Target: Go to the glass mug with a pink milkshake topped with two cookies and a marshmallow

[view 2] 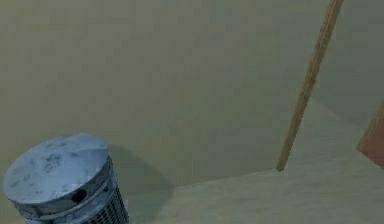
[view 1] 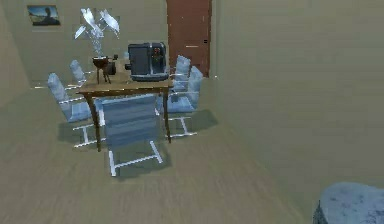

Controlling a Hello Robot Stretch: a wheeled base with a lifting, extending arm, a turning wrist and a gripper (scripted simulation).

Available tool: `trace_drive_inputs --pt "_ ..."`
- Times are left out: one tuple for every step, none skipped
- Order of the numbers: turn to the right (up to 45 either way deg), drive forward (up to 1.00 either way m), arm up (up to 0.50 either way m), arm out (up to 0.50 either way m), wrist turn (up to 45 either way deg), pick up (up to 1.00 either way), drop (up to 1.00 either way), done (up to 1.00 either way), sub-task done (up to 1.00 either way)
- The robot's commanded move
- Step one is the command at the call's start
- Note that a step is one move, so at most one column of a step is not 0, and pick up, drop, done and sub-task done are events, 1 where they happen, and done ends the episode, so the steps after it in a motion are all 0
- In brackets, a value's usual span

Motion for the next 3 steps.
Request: trace_drive_inputs --pt "0.0 0.7 0.0 0.0 0.0 0.0 0.0 0.0 0.0" --pt "6.0 0.0 0.0 0.0 0.0 0.0 0.0 0.0 0.0" --pt "3.0 0.0 0.0 0.0 0.0 0.0 0.0 0.0 0.0"
